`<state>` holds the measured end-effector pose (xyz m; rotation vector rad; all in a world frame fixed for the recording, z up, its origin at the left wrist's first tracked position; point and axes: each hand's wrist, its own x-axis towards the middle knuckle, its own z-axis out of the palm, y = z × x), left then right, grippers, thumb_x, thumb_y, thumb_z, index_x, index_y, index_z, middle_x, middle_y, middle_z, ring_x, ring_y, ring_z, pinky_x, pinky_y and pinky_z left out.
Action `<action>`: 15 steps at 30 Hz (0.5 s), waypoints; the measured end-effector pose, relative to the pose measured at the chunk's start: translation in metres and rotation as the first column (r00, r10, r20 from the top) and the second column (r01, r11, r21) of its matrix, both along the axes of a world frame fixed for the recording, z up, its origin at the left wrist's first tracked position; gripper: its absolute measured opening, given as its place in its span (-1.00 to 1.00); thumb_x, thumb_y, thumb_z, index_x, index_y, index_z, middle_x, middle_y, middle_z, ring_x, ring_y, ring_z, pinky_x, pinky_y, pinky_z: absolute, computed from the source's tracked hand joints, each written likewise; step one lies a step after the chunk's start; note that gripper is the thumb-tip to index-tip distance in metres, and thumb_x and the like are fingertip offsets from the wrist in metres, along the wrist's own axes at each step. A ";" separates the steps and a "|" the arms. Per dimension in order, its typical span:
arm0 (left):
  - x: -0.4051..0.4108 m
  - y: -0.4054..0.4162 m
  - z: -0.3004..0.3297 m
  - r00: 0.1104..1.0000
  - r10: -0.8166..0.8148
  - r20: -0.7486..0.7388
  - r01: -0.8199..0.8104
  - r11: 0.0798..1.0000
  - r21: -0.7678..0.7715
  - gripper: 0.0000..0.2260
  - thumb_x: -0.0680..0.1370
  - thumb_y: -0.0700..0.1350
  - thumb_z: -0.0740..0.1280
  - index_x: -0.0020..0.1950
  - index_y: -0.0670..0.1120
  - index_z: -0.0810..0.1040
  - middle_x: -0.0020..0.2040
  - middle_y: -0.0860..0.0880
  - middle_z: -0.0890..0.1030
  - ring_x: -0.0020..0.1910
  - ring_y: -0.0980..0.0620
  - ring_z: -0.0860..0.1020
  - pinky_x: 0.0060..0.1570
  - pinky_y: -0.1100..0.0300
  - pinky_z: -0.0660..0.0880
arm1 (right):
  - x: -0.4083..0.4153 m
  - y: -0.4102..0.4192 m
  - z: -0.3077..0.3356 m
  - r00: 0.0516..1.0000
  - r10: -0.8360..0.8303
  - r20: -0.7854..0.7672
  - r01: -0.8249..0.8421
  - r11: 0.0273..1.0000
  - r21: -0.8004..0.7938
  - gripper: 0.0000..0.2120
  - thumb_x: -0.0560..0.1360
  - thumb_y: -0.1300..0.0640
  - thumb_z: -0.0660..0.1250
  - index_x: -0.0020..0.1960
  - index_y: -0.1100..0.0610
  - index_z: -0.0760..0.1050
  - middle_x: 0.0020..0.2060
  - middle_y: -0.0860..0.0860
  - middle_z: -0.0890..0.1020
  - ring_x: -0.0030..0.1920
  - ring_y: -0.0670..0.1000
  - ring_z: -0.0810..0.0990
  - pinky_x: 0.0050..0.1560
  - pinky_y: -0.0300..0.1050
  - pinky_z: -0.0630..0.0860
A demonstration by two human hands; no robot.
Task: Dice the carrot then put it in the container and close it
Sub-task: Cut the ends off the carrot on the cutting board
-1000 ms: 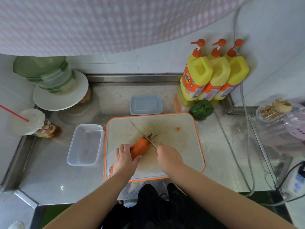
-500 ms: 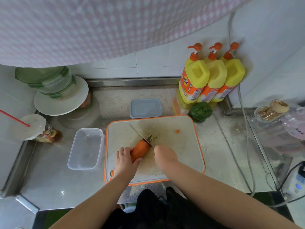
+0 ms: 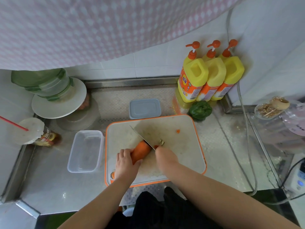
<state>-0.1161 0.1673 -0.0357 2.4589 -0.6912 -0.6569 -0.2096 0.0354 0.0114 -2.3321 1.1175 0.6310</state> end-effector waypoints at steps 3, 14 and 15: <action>0.003 0.001 0.000 1.000 -0.002 -0.011 0.002 1.000 -0.006 -0.56 0.53 0.04 0.41 0.33 -0.08 0.38 0.21 -0.01 0.40 0.24 -0.01 0.34 0.28 0.08 0.34 | -0.006 -0.005 0.002 0.999 0.002 0.040 -0.003 1.000 0.007 -0.81 0.56 0.30 0.18 0.13 0.22 0.48 0.07 0.16 0.59 0.10 0.18 0.57 -0.03 -0.05 0.47; 0.005 0.000 0.002 0.999 0.027 -0.040 -0.027 1.000 0.000 -0.53 0.53 0.05 0.40 0.35 -0.10 0.37 0.28 -0.06 0.40 0.28 -0.06 0.33 0.30 0.02 0.35 | -0.068 -0.025 -0.008 0.984 -0.154 0.085 0.147 0.986 0.075 -0.73 0.59 0.08 0.16 -0.27 0.06 0.28 -0.21 0.06 0.51 -0.02 0.12 0.59 -0.18 -0.13 0.36; 0.005 0.000 0.002 0.999 0.025 -0.037 -0.025 1.000 0.001 -0.53 0.53 0.04 0.40 0.35 -0.10 0.37 0.28 -0.06 0.41 0.28 -0.06 0.33 0.30 0.02 0.35 | -0.070 -0.032 -0.008 0.980 -0.177 0.087 0.172 0.983 0.068 -0.73 0.59 0.08 0.16 -0.28 0.05 0.29 -0.20 0.07 0.52 -0.01 0.14 0.59 -0.19 -0.12 0.36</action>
